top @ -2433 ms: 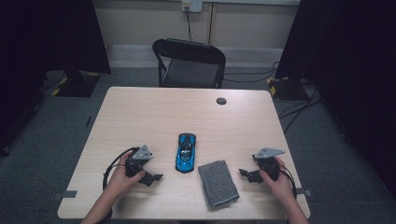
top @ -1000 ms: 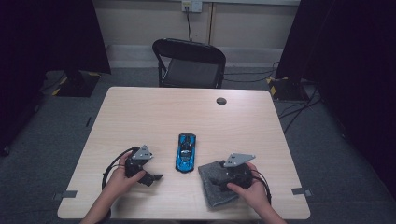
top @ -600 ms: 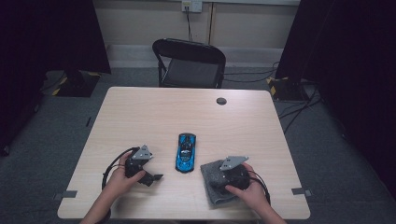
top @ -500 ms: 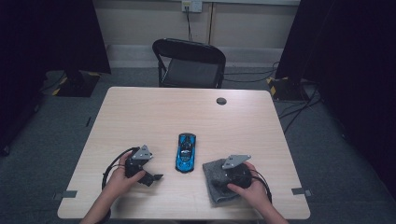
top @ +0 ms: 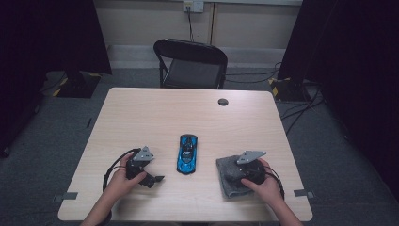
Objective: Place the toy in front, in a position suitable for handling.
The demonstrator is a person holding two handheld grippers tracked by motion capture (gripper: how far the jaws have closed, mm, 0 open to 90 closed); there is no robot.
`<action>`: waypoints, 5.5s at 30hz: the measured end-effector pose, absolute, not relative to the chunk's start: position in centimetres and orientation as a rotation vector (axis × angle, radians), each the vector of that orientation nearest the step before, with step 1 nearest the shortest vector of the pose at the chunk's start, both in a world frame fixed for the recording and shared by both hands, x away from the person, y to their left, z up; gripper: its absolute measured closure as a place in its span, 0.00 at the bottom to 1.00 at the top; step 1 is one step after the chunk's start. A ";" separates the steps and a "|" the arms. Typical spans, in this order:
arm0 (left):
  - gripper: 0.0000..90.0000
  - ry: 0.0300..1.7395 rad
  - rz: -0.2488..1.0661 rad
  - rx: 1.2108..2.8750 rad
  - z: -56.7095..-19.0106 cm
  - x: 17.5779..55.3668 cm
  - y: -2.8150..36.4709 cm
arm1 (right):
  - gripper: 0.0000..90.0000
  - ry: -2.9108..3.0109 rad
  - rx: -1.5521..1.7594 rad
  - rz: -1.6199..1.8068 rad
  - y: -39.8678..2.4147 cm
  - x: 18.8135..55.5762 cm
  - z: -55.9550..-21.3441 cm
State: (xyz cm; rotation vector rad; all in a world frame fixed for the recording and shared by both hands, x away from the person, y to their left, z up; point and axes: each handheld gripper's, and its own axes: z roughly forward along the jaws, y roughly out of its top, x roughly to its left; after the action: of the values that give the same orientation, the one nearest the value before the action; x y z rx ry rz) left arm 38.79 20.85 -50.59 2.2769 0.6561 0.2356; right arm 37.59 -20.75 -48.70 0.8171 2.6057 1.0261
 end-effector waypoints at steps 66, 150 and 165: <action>0.00 0.660 0.235 2.275 -50.6 38.9 20.7 | 0.16 2.497 0.932 1.084 -21.6 38.3 -47.7; 0.19 1.170 0.383 2.084 -47.6 42.4 8.1 | 0.15 2.538 0.891 1.058 -21.6 38.3 -49.6; 0.10 1.206 0.424 2.118 -48.5 42.7 7.2 | 0.15 2.539 0.889 1.058 -21.6 38.3 -49.5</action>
State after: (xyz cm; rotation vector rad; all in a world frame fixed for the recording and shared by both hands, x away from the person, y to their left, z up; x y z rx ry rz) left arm 42.71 7.19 -48.51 2.1176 1.2060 0.4240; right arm 38.33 -21.63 -49.55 0.8891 2.5389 1.0578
